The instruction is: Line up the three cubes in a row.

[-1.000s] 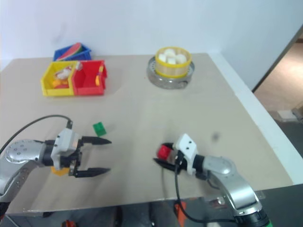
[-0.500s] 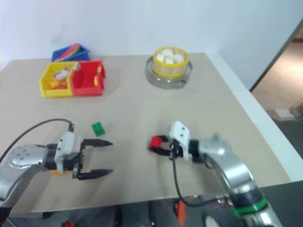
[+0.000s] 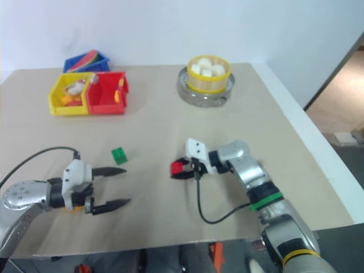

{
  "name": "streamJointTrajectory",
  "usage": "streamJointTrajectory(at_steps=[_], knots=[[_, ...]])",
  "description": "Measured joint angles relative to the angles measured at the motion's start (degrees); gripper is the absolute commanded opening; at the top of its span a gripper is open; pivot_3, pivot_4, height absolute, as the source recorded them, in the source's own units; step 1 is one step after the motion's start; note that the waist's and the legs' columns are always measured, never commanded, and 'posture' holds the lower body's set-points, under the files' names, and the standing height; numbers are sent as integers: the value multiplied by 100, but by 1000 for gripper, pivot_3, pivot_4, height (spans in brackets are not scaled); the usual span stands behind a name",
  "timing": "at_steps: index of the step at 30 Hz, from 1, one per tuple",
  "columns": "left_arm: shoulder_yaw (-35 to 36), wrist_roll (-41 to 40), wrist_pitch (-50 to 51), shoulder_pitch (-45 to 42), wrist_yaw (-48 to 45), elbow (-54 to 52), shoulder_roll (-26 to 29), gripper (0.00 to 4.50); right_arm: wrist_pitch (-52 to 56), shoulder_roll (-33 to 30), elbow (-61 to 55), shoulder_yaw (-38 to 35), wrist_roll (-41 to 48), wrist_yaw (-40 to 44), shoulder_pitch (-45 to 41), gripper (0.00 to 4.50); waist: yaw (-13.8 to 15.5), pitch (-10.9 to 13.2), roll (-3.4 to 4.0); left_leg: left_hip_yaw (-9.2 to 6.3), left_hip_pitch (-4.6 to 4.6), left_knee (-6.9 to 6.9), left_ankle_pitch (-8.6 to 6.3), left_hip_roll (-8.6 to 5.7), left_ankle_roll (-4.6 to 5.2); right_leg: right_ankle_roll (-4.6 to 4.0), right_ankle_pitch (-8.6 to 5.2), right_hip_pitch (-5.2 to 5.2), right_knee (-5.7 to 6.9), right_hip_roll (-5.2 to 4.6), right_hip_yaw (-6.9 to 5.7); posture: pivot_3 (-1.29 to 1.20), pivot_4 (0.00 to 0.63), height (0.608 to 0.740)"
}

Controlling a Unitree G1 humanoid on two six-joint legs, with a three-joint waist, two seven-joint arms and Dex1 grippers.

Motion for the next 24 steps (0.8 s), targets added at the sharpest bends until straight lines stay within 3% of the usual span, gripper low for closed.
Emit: streamJointTrajectory(at_steps=[2,3,9,17,24], knots=[[0,0,5,34,51,-46,-1,4500,0,4,35,-8,-6,10,-1,1280,-1,0,0,-1,2,1,0,0,0,0,0,1,1,0,-2,0,150,740],[0,0,9,33,75,-59,-2,4500,15,17,65,-19,-11,16,-7,2344,-1,0,0,-2,4,2,0,0,0,0,1,3,1,1,-3,0,150,740],[85,-6,142,-87,523,-77,-192,4500,275,33,160,1,-73,127,-9,4387,-2,0,1,-4,6,12,1,3,-1,-1,5,3,14,6,-3,0,150,740],[709,160,158,-668,1482,251,-464,4500,971,79,-1033,-625,369,-369,105,4451,-6,0,1,-6,13,14,2,6,-2,-2,5,1,33,14,-2,0,150,740],[759,199,304,-1622,1057,1629,10,4500,1495,113,-2030,-840,659,-863,368,4451,-10,0,0,-4,15,20,3,4,-4,-5,3,-1,44,15,-13,0,150,740]])
